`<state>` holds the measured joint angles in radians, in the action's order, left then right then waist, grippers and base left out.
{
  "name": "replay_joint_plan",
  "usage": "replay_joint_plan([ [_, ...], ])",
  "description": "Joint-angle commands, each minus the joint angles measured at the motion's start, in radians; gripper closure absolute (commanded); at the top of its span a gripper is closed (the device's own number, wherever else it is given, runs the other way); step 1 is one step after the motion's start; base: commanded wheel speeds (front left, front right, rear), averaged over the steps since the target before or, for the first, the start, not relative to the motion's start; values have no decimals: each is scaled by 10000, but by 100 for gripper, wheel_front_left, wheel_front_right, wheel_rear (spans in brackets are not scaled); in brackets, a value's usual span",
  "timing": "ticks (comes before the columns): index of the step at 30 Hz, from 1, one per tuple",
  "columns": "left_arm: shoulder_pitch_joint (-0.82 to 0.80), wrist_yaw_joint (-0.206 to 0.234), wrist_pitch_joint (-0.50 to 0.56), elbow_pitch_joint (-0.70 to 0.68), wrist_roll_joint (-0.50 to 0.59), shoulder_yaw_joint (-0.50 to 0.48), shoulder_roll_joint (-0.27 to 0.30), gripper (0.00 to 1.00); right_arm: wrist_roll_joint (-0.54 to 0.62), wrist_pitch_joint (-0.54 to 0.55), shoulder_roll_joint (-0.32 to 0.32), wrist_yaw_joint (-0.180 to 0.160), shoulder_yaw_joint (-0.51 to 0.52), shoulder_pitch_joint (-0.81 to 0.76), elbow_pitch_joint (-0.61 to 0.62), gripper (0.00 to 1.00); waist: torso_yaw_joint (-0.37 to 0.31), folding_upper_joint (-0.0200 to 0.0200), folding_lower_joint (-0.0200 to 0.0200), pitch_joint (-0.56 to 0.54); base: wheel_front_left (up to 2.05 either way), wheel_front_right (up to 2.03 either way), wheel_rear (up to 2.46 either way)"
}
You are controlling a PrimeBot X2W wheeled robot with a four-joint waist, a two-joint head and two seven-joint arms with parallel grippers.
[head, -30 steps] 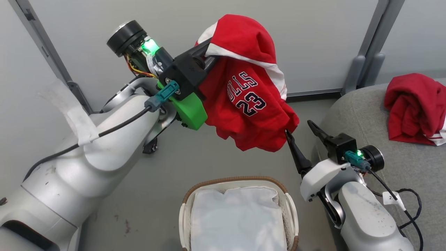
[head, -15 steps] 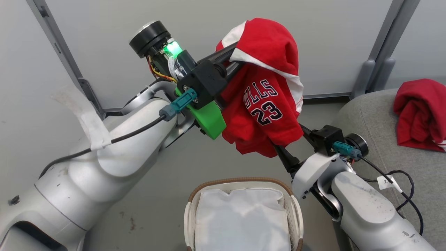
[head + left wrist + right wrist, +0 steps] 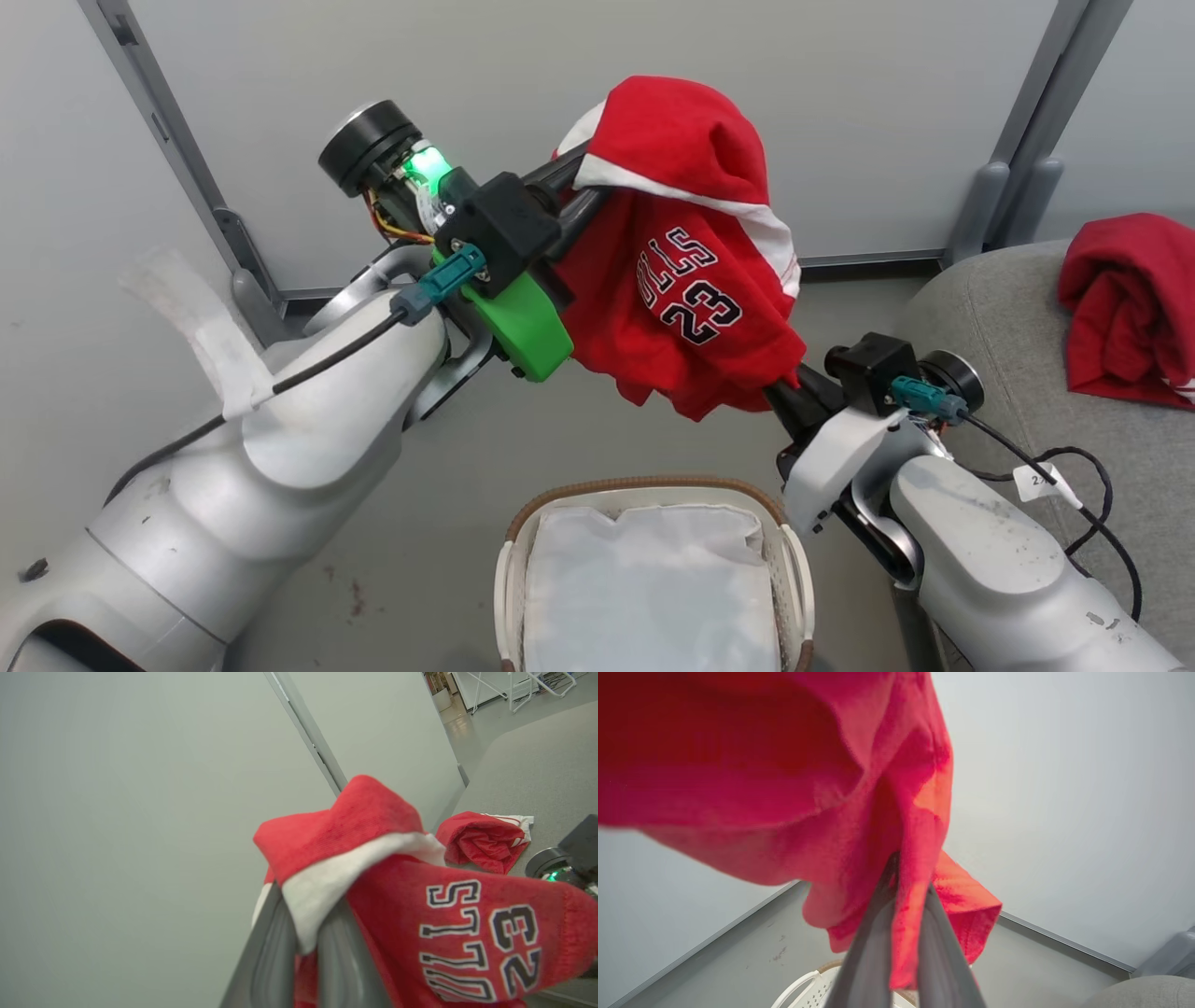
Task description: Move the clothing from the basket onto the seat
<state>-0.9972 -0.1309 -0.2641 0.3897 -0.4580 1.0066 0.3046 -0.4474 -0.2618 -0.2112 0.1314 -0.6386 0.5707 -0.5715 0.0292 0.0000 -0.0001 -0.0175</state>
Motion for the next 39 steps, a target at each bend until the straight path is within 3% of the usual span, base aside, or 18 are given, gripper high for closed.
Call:
replay_joint_plan([
  [1, 250, 4, -4, 54, -122, -124, 51, 100, 107, -49, -61, -14, 148, -20, 44, 100, -26, 0, 1, -4, 0, 0, 0],
  [2, 356, 17, -4, 74, -148, -240, 40, 100, 166, -49, -52, -14, 273, -40, 72, 100, -41, 0, 1, -3, 0, 0, 0],
  [3, 473, 43, -4, 92, -170, -330, 37, 89, 219, -49, -41, -14, 398, -53, 105, 100, -53, 0, 1, -1, 0, 0, 0],
  [5, 770, 46, -4, 171, -209, -508, 52, 80, 332, -49, -4, -14, 719, -111, 166, 100, -86, 0, 1, 2, 0, 0, 0],
  [6, 936, 44, -4, 208, -250, -620, 36, 71, 398, -49, 26, -14, 914, -141, 197, 100, -103, 0, 1, 4, 0, 0, 0],
  [7, 1077, 43, -4, 247, -270, -704, 14, 53, 454, -49, 45, -14, 1089, -155, 236, 100, -116, 0, 1, 6, 0, 0, 0],
  [9, 1397, 40, -4, 335, -298, -894, -46, 44, 574, -49, 105, -13, 1439, -201, 319, 100, -139, 0, 1, 6, 0, 0, 0],
  [11, 1777, 66, -4, 398, -358, -1134, -159, 0, 742, -49, 158, -14, 1765, -251, 404, 100, -158, 0, 1, 8, 0, 0, 0],
  [26, 5058, 80, -4, 815, -201, -2949, -1471, 0, 2262, -49, 638, -14, 4230, -315, 1064, 100, -255, 0, 1, 112, 0, 0, 0],
  [39, 6393, -6, -5, 923, 321, -3413, -2130, 0, 2697, -49, 644, -14, 4682, -517, 1262, 100, -633, 0, 1, 347, 0, 0, 0],
])
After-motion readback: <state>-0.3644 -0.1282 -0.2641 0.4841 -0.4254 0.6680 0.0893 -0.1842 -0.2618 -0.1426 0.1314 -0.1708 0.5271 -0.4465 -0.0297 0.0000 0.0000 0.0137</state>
